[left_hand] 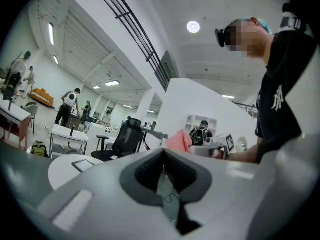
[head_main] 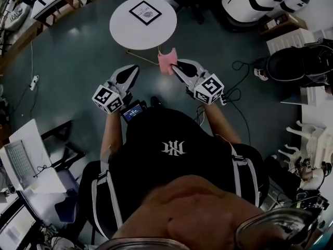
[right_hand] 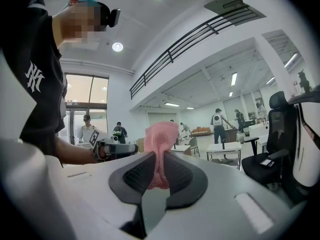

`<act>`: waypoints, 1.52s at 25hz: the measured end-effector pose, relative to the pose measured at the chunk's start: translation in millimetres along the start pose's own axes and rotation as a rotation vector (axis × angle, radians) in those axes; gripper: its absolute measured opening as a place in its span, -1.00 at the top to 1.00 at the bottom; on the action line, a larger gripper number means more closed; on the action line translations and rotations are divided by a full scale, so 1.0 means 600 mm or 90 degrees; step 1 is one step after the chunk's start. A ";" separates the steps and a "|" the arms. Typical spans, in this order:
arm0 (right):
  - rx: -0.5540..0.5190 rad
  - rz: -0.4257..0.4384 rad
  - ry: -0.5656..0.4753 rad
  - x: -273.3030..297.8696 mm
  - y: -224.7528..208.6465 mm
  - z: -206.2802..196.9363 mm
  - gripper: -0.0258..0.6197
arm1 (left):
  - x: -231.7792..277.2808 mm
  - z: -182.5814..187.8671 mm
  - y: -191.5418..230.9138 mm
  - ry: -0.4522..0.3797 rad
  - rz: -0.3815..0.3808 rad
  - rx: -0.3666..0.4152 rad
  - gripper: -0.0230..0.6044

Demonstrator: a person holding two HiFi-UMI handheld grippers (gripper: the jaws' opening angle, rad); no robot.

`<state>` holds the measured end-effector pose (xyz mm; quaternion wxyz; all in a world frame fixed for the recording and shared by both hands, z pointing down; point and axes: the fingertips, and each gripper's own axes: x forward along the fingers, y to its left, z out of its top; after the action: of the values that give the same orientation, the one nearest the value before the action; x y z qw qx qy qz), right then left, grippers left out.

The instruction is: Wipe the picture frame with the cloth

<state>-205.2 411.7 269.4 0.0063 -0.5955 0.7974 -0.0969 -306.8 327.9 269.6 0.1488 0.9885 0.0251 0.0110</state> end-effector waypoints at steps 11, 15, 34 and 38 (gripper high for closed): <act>0.012 -0.023 0.001 0.063 -0.121 0.023 0.76 | 0.099 0.035 0.102 0.001 -0.021 -0.003 0.92; 0.015 -0.015 -0.005 0.084 -0.171 0.027 0.76 | 0.139 0.038 0.132 0.012 -0.014 -0.002 0.92; 0.008 0.094 -0.009 0.154 -0.514 0.090 0.76 | 0.397 0.091 0.289 0.010 0.123 0.015 0.92; 0.022 0.113 -0.003 0.160 -0.574 0.084 0.76 | 0.426 0.086 0.315 0.026 0.168 0.010 0.92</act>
<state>99.6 219.4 286.0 0.0271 -0.5224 0.8453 -0.1085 -41.4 145.6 279.8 0.1379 0.9839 -0.1021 0.0504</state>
